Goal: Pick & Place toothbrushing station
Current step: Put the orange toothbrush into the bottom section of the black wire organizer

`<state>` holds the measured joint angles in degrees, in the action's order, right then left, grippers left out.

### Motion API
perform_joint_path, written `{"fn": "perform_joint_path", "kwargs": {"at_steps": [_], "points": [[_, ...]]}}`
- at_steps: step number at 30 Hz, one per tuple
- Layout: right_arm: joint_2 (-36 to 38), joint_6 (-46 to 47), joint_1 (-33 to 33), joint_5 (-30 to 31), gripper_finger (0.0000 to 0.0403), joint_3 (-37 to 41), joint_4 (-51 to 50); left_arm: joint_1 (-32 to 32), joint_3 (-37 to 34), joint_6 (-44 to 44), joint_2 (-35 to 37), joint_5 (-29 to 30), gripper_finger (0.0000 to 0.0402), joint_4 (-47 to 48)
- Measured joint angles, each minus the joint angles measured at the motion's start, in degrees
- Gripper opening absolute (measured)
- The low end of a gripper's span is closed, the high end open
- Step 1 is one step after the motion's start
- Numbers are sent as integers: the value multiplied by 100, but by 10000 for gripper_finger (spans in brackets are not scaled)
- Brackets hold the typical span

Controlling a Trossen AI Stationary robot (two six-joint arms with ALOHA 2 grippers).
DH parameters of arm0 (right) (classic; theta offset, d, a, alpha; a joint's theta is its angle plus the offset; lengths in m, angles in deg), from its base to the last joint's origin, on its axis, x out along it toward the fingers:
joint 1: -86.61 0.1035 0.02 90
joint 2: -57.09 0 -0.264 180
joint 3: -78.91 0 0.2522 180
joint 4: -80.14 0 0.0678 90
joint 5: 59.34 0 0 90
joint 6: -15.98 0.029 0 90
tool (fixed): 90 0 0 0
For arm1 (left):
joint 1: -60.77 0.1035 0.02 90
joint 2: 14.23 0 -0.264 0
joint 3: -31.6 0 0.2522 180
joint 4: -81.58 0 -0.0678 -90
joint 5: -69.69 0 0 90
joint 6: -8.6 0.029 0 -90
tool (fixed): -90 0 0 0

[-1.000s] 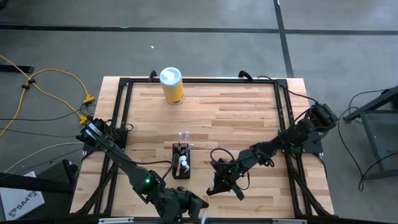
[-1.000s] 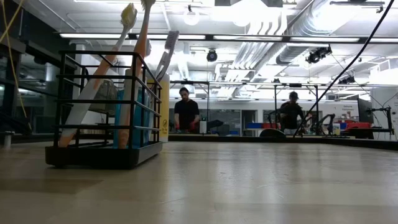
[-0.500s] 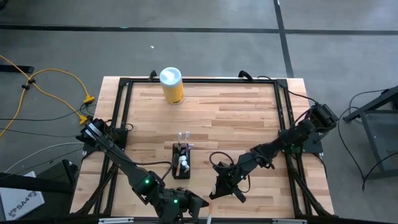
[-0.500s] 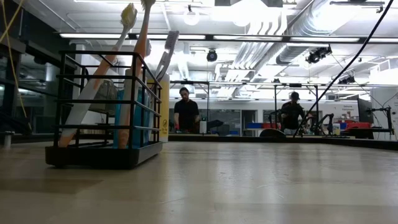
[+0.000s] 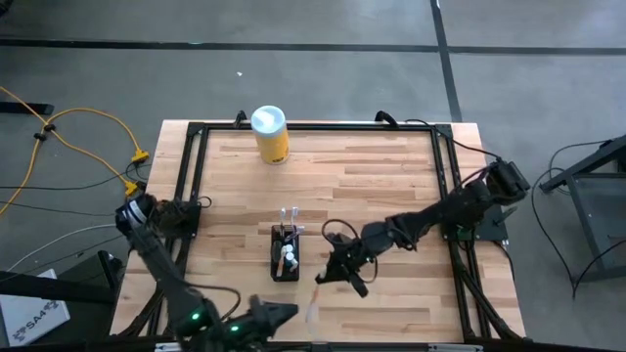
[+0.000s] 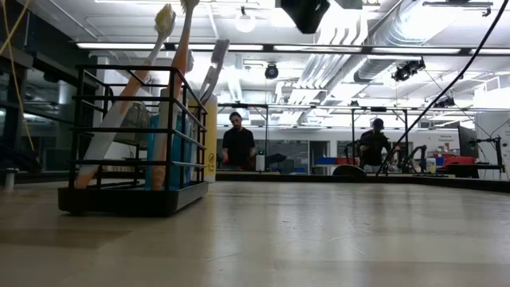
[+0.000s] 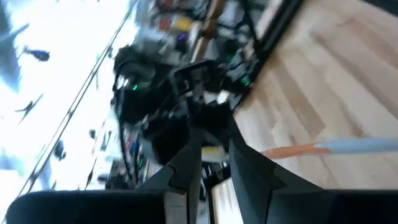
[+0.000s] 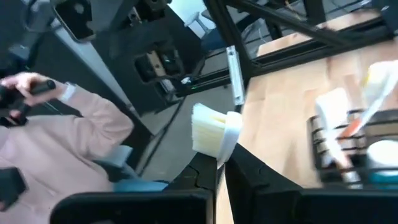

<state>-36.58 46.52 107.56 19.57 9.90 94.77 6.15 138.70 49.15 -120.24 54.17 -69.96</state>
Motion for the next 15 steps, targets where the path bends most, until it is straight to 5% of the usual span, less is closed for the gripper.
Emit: {"fn": "perform_joint_path", "kwargs": {"at_steps": [4,15], "points": [[0,-623,-208,-99,5,-468,-689,-210,0,-1042,1,504,77,509],[-42,-2669,-65,768,5,-2147,-3132,-299,0,-4097,2,532,77,2240]]}}
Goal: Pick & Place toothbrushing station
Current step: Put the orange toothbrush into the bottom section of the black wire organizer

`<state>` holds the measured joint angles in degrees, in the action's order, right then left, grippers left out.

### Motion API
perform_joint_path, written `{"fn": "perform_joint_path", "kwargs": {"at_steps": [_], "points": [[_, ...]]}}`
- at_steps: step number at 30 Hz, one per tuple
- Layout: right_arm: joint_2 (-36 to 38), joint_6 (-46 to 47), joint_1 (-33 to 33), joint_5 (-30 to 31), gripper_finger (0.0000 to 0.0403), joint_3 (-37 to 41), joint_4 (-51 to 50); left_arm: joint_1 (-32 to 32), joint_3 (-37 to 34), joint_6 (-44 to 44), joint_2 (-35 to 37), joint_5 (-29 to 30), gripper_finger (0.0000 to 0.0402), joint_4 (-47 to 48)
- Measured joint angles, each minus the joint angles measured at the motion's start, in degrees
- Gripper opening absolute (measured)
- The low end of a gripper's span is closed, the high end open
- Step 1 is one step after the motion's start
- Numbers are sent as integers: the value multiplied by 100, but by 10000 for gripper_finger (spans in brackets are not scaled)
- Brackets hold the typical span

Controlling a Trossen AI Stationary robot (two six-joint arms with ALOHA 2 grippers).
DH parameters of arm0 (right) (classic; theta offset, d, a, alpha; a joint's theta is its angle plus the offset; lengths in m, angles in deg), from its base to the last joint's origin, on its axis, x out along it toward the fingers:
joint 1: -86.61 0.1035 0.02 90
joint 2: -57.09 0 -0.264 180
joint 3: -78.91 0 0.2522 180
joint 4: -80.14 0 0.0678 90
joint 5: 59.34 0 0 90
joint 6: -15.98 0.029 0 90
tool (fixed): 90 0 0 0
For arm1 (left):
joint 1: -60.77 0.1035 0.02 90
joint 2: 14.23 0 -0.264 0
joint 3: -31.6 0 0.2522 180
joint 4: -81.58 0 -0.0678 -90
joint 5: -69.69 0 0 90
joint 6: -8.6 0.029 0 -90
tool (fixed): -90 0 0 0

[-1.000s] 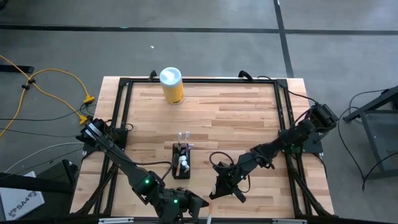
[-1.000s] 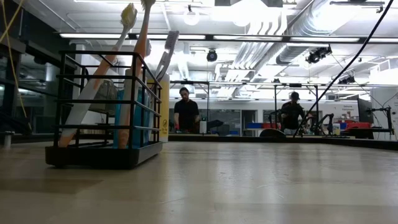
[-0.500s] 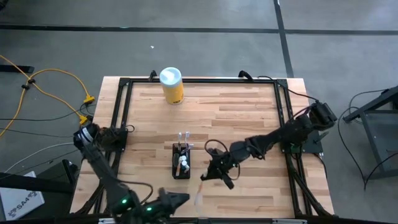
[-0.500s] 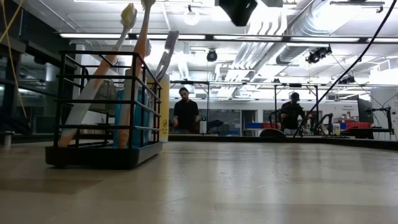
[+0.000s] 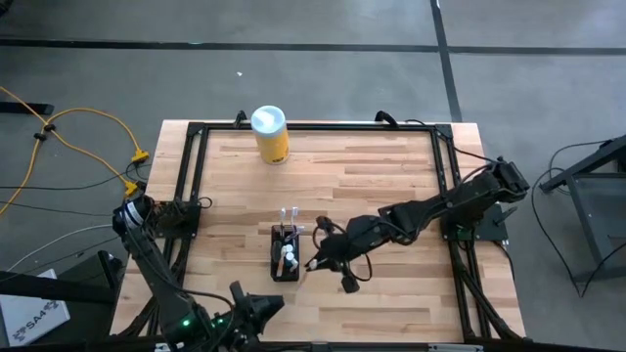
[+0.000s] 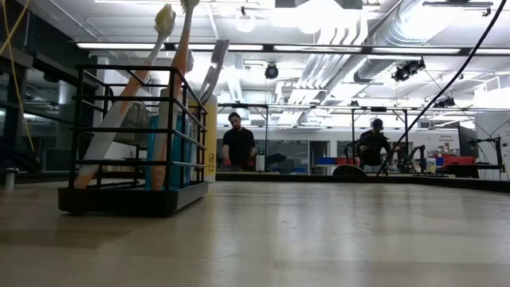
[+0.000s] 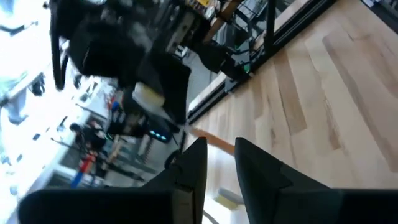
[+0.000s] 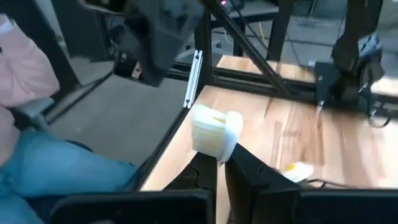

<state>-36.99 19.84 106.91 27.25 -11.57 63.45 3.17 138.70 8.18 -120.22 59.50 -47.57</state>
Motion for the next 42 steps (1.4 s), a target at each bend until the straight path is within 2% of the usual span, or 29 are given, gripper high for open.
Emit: {"fn": "perform_joint_path", "kwargs": {"at_steps": [6,12,15,28,36,42], "points": [[-23,-759,-8,29,5,10,-46,-118,0,-1349,0,132,77,515],[-275,-1377,-66,-90,5,1,254,-278,0,-2029,0,254,77,546],[-325,-1490,-93,-258,5,14,291,-313,0,-2101,2,257,77,561],[-389,-2058,-169,-253,5,-221,263,-330,0,-2107,2,254,77,585],[-391,-2139,-85,-249,5,-220,-170,-330,0,-2106,2,250,77,582],[-772,-2549,-9,-145,5,-213,-204,-328,0,-2106,2,218,77,578]]}}
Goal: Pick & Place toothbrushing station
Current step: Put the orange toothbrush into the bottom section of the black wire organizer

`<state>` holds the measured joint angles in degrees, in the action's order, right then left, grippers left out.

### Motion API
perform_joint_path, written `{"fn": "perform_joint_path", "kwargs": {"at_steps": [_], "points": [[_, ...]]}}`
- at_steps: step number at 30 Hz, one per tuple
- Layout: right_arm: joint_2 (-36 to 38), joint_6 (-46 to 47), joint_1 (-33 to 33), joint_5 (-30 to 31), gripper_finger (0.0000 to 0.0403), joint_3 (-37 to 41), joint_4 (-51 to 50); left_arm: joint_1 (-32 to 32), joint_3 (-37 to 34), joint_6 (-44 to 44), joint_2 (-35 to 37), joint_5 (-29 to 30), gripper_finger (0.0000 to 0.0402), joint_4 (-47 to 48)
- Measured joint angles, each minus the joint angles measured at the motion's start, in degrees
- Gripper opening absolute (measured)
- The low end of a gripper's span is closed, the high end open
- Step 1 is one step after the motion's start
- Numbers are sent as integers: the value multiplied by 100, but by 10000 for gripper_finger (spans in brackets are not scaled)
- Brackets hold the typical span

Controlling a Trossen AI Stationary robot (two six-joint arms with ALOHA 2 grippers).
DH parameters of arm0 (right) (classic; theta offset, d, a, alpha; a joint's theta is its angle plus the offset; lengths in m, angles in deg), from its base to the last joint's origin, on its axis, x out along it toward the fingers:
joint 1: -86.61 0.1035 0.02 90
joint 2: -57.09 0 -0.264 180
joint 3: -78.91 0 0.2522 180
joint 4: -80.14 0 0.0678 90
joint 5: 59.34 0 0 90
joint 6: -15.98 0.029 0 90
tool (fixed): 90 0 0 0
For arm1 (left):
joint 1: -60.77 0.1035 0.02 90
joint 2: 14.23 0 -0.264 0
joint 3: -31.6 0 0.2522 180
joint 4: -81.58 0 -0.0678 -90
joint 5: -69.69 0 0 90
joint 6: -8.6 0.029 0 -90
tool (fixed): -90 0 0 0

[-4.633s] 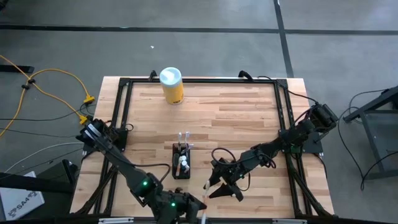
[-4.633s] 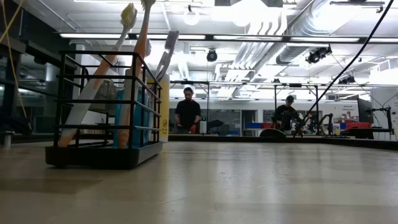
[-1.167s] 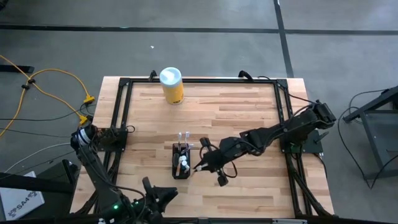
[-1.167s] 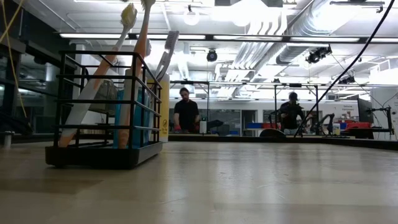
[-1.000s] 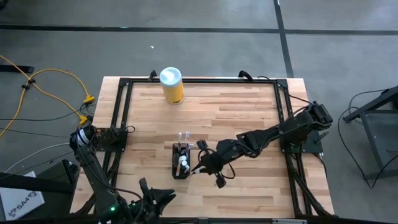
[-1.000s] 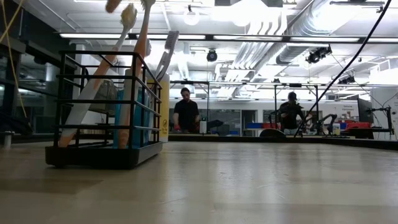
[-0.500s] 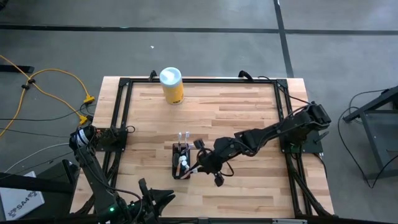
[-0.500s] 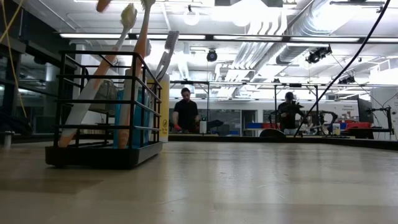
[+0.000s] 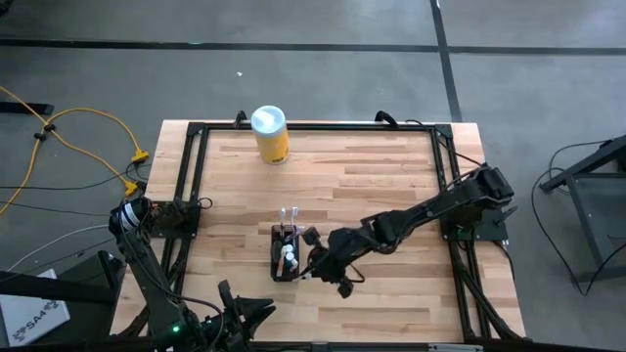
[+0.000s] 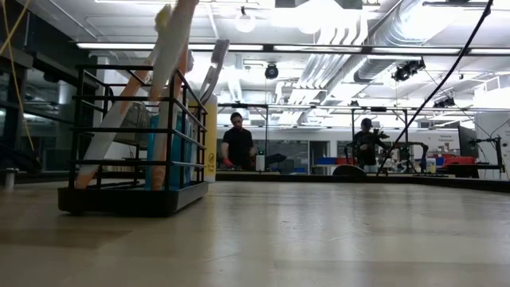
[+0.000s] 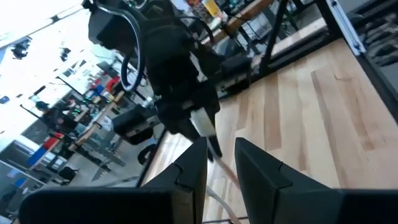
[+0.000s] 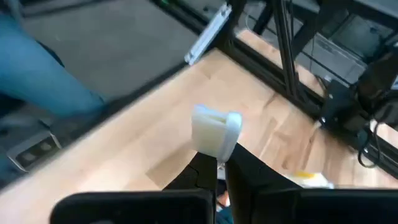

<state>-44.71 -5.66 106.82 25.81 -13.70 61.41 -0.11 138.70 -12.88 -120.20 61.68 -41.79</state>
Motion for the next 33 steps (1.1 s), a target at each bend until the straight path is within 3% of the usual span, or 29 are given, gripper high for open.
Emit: {"fn": "perform_joint_path", "kwargs": {"at_steps": [4,12,18,33], "points": [[-188,-182,80,309,5,2,168,0,-2,-2,0,-184,77,-1],[-87,10,281,321,5,0,407,0,-9,0,0,-237,77,59],[-87,-246,371,1137,5,0,502,0,-9,0,0,-239,77,65],[-61,-218,309,1214,5,0,546,0,-9,2,0,-279,77,108]]}}
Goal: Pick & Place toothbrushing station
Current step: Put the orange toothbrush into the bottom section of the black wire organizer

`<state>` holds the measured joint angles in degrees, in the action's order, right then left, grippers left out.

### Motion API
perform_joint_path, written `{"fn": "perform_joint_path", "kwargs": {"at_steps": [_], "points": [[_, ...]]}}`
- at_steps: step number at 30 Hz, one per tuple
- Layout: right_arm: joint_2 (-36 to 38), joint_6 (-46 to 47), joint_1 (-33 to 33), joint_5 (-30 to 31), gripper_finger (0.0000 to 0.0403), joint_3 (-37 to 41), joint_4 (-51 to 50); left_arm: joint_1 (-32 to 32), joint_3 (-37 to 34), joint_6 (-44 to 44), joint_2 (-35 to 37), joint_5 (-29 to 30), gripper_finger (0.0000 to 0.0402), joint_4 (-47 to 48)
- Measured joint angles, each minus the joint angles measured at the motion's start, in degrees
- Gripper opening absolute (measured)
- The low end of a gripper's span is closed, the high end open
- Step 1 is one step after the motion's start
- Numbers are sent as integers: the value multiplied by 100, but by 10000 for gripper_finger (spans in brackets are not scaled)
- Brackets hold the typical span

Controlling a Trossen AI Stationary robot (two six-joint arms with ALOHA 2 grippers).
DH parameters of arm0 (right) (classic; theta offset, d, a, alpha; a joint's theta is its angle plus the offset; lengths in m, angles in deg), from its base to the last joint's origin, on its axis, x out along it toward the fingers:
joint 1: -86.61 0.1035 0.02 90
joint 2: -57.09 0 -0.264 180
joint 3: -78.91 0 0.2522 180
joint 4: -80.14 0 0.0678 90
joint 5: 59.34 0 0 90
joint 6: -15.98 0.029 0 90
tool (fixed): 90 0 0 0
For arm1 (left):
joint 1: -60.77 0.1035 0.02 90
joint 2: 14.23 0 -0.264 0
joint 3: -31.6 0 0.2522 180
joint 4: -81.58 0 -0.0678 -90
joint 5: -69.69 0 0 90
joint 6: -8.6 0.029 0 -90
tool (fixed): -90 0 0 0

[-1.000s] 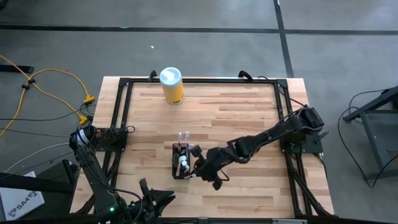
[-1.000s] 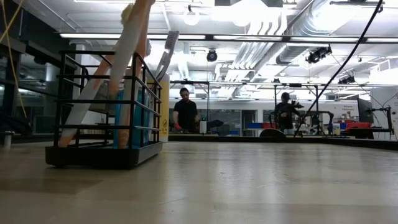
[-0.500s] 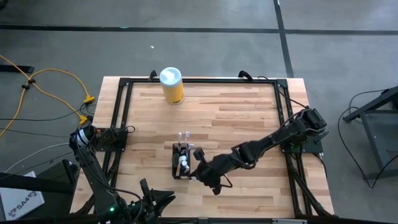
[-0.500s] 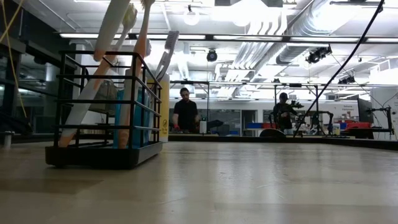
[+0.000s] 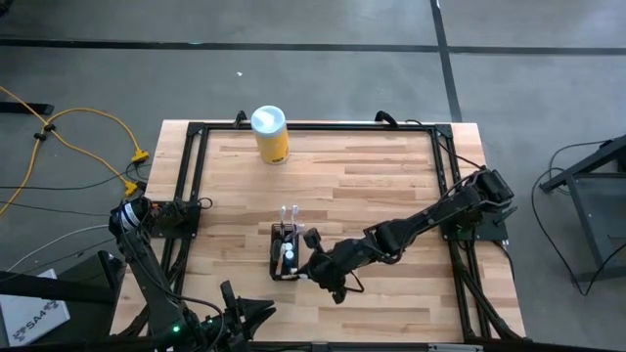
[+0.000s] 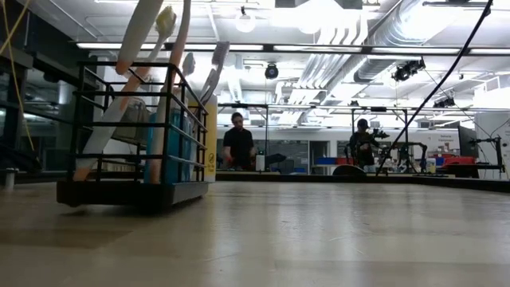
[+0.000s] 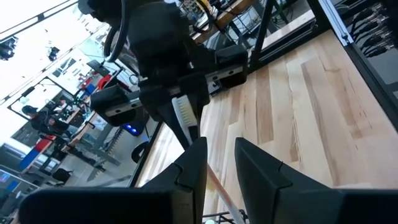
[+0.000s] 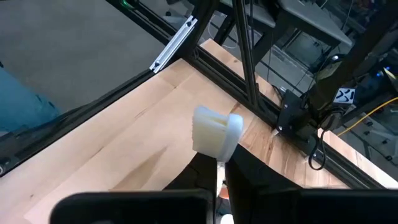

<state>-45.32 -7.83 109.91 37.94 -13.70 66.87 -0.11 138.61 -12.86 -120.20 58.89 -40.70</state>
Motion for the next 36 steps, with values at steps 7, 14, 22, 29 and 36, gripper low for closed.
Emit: {"fn": "perform_joint_path", "kwargs": {"at_steps": [7,14,22,29,36], "points": [[17,44,110,-11,5,-197,-158,0,0,-2,0,1,77,1],[15,158,104,96,5,-287,-322,0,0,0,0,2,77,2],[15,299,93,324,5,-286,-533,0,-2,0,0,2,77,41],[13,468,-56,309,5,-286,-757,0,-2,-2,0,-142,77,66],[-65,758,-216,-225,5,-286,-800,0,-2,-2,0,-152,77,65]]}}
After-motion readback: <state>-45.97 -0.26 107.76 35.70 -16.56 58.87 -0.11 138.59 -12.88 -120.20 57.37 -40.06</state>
